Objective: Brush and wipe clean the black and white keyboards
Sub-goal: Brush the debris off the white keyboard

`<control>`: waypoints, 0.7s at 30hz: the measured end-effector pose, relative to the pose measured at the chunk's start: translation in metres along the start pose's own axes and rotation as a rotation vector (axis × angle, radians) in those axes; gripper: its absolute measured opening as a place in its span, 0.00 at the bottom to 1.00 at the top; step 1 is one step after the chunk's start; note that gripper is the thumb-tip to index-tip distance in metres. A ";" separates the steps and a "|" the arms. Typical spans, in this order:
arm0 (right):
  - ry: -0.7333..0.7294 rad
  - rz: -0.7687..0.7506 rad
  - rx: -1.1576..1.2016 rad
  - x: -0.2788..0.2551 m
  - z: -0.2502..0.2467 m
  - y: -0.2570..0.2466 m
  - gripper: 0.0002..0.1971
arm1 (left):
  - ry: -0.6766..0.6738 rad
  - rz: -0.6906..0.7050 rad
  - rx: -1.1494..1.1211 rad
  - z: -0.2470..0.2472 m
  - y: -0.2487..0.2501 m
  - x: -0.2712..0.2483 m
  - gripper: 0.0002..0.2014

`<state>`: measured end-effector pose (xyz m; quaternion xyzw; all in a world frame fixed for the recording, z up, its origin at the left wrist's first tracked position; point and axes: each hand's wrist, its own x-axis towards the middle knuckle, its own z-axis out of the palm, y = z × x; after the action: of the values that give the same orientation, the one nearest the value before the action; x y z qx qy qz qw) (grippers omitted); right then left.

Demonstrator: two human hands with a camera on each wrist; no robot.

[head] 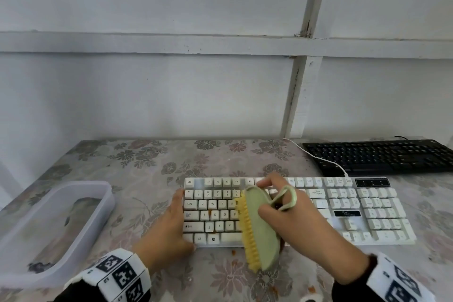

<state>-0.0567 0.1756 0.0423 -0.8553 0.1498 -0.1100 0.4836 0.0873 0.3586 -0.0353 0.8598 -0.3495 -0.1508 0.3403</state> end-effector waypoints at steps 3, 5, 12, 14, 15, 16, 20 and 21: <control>0.123 -0.043 0.053 0.013 -0.005 -0.011 0.12 | 0.008 0.009 -0.004 0.001 0.000 -0.001 0.46; 0.178 -0.078 0.036 0.020 -0.002 -0.012 0.12 | 0.003 -0.005 -0.003 0.001 0.000 -0.001 0.47; 0.009 -0.009 -0.035 -0.012 0.018 0.010 0.11 | -0.020 -0.001 0.025 -0.001 0.002 -0.001 0.47; -0.003 0.023 -0.007 -0.014 0.010 0.002 0.10 | -0.029 -0.006 0.024 -0.001 0.002 -0.001 0.48; 0.022 0.018 0.005 -0.012 0.005 -0.004 0.10 | -0.031 -0.011 0.025 -0.001 0.002 -0.001 0.48; 0.064 0.001 0.020 -0.008 0.002 -0.009 0.10 | -0.031 -0.014 0.022 -0.001 0.002 -0.001 0.48; 0.238 -0.099 0.034 0.016 0.004 -0.024 0.13 | -0.035 -0.014 -0.001 -0.001 0.001 -0.001 0.47; 0.245 -0.112 0.021 0.020 0.008 -0.025 0.14 | -0.032 -0.010 0.004 -0.002 0.002 -0.002 0.46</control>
<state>-0.0317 0.1869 0.0605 -0.8374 0.1585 -0.2423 0.4636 0.0862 0.3595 -0.0330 0.8597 -0.3507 -0.1657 0.3323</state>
